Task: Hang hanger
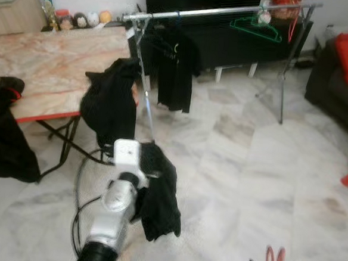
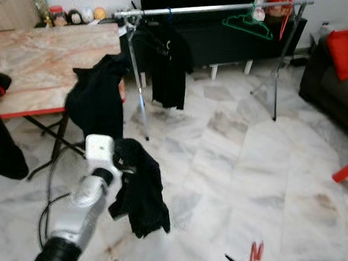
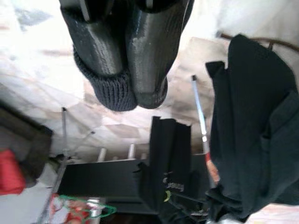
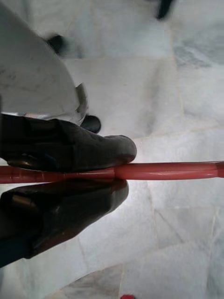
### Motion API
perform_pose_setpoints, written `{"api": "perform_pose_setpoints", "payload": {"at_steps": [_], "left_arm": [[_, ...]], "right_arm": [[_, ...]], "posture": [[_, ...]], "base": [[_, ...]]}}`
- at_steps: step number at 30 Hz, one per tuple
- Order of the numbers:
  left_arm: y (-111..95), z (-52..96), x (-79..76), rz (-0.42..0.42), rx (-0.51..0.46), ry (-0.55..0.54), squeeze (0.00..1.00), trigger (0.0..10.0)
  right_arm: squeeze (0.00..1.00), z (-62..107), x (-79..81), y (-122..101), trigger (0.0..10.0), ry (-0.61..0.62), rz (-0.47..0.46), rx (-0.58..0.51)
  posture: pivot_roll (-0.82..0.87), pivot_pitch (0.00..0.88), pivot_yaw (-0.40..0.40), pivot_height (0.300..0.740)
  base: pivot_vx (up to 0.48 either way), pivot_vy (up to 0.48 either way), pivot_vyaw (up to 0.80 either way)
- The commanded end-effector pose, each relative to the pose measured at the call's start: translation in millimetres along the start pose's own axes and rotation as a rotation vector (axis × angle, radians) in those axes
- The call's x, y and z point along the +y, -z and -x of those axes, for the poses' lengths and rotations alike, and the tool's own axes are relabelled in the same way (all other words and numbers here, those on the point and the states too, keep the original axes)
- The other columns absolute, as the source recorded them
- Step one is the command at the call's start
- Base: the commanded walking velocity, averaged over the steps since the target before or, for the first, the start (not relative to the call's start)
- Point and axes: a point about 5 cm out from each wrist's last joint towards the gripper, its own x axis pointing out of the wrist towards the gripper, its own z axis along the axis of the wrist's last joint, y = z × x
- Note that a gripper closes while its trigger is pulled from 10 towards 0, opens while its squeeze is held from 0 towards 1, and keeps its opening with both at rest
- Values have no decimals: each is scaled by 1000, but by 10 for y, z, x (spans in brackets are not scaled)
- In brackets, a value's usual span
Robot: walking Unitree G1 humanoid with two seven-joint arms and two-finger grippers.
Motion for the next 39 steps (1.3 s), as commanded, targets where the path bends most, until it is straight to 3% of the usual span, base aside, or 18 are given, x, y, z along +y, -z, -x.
{"api": "perform_pose_setpoints", "payload": {"at_steps": [1,39], "left_arm": [[-80,-24,61,-17,-30,-10,0,10000],[-96,-32,77,-13,-35,-20,0,10000]], "right_arm": [[0,-1,58,-21,10000,-9,-14,-8],[0,-4,63,-28,10000,-11,-6,-6]], "posture": [[-77,0,19,740],[-67,0,9,740]], "base": [[0,266,0],[0,267,0]]}}
